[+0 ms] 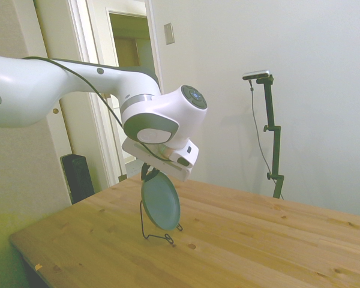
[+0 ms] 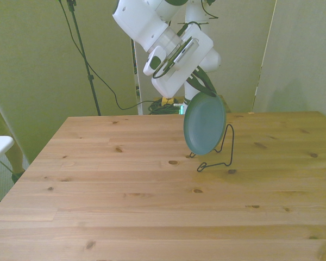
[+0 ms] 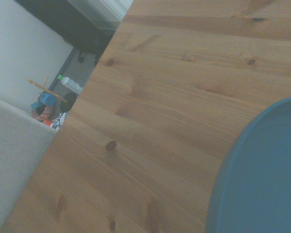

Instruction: Load the plate

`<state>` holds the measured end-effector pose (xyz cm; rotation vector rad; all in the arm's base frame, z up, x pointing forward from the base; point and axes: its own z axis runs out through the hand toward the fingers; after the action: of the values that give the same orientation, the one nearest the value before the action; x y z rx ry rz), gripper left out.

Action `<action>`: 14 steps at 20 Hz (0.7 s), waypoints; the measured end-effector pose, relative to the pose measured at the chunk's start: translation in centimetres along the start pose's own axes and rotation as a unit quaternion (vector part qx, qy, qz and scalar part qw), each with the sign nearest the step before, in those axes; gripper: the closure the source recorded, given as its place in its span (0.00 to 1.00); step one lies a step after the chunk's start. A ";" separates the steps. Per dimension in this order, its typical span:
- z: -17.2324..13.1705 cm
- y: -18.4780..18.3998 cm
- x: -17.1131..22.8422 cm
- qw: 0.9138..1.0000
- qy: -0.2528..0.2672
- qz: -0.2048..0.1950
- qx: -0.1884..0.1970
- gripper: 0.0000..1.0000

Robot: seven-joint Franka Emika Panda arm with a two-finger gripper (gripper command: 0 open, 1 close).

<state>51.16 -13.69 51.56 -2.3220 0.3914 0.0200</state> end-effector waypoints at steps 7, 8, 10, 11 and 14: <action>2.4 -0.4 -0.5 1.000 -0.024 -0.008 -0.001 1.00; 2.6 -0.3 -0.5 1.000 -0.027 -0.008 -0.001 1.00; 2.8 -0.2 -0.4 1.000 -0.028 -0.008 -0.001 1.00; 2.9 -0.1 -0.3 1.000 -0.029 -0.008 -0.001 1.00; 3.2 0.2 -0.1 0.999 -0.032 -0.009 -0.002 1.00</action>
<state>51.33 -11.57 49.19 -2.3213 0.3389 0.0867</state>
